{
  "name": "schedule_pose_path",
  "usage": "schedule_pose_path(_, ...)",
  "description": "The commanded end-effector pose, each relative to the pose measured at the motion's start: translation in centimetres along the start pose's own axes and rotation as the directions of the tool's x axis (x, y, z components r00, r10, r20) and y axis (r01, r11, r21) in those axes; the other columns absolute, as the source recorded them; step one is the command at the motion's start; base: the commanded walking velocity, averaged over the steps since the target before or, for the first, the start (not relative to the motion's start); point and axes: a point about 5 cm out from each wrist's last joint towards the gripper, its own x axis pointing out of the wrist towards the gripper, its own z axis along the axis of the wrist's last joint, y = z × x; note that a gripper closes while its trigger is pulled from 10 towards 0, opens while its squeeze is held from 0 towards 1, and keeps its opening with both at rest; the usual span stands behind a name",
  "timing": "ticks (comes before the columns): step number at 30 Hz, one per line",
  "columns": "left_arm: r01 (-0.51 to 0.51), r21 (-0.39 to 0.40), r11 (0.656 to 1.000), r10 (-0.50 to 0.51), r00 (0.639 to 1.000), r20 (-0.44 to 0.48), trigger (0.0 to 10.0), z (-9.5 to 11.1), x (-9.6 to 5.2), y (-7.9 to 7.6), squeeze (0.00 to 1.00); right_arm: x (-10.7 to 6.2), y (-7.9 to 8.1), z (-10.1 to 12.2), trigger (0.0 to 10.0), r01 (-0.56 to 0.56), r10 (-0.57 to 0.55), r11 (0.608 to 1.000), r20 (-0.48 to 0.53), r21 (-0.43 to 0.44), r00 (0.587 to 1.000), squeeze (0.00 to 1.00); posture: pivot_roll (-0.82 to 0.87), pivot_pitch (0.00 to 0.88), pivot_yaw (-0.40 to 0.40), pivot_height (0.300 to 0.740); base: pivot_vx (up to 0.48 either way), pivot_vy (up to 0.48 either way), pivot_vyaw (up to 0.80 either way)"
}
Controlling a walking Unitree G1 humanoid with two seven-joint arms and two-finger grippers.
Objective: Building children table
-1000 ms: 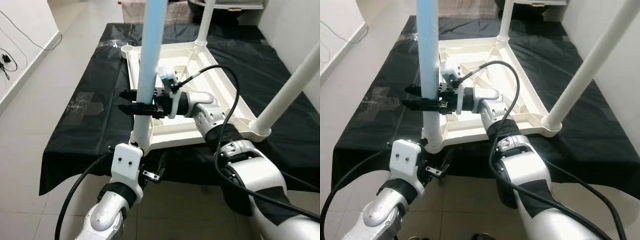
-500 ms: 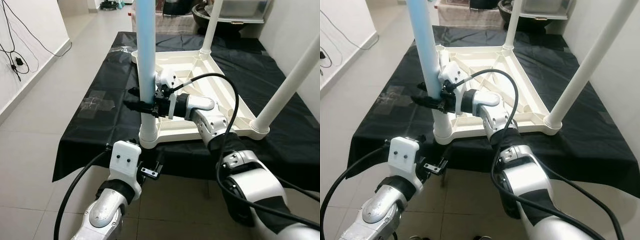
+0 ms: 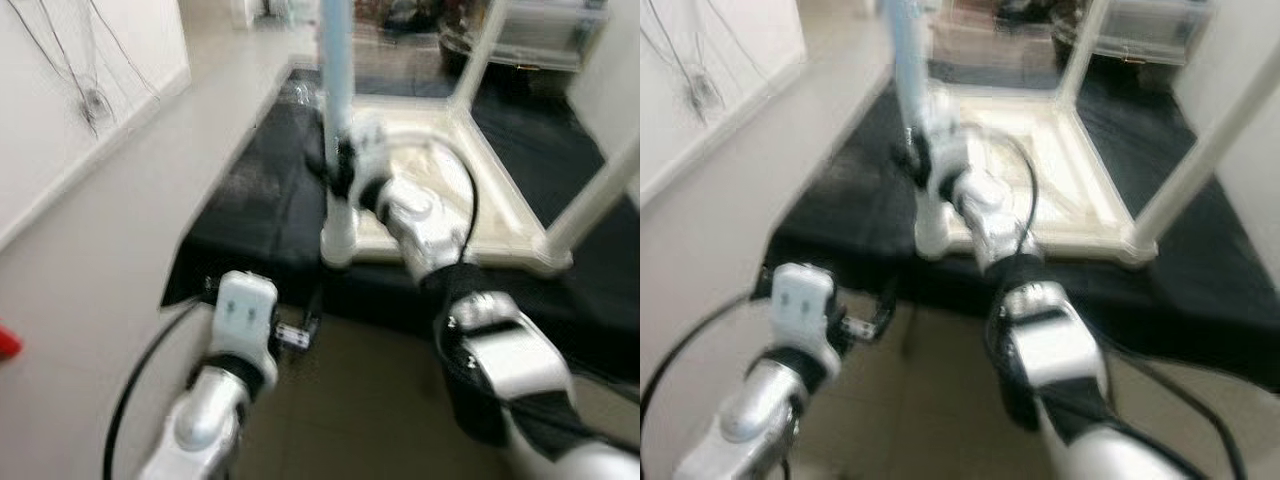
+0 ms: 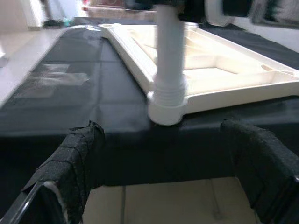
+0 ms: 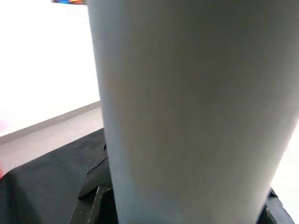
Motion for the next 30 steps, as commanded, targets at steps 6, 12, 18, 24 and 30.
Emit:
schedule_pose_path(6,-0.004,0.006,1.000,0.005,1.000,-0.021,10.0,-0.5,-0.1,0.2,0.00,-1.1,-0.8,-5.2,10.0,0.209,-0.191,0.976,-0.222,0.059,0.956,0.00,0.10,0.185,-0.082,0.740,0.000,0.000,0.00)
schedule_pose_path(12,-0.004,0.015,1.000,0.004,1.000,-0.021,10.0,-0.5,-0.1,0.3,0.00,-1.1,-0.8,-5.5,10.0,0.360,-0.332,0.930,-0.248,0.074,0.910,0.00,0.10,0.184,-0.080,0.740,0.000,0.000,0.00)
schedule_pose_path(18,-0.007,0.021,1.000,0.007,1.000,-0.022,10.0,-0.6,0.0,0.6,0.00,-1.4,-0.4,-5.9,10.0,0.516,-0.482,0.852,-0.260,0.083,0.837,0.00,0.11,0.183,-0.077,0.740,0.000,0.000,0.00)
schedule_pose_path(24,-0.005,0.024,1.000,0.006,1.000,-0.021,10.0,-0.6,0.1,0.6,0.00,-1.6,0.2,-5.8,10.0,0.633,-0.600,0.768,-0.241,0.092,0.763,0.00,0.11,0.180,-0.079,0.740,0.000,0.000,0.00)
schedule_pose_path(30,-0.003,0.025,1.000,0.004,1.000,-0.019,10.0,-0.5,0.1,0.6,0.00,-1.9,0.2,-5.8,10.0,0.712,-0.679,0.698,-0.247,0.075,0.692,0.00,0.11,0.180,-0.079,0.740,0.000,0.000,0.00)
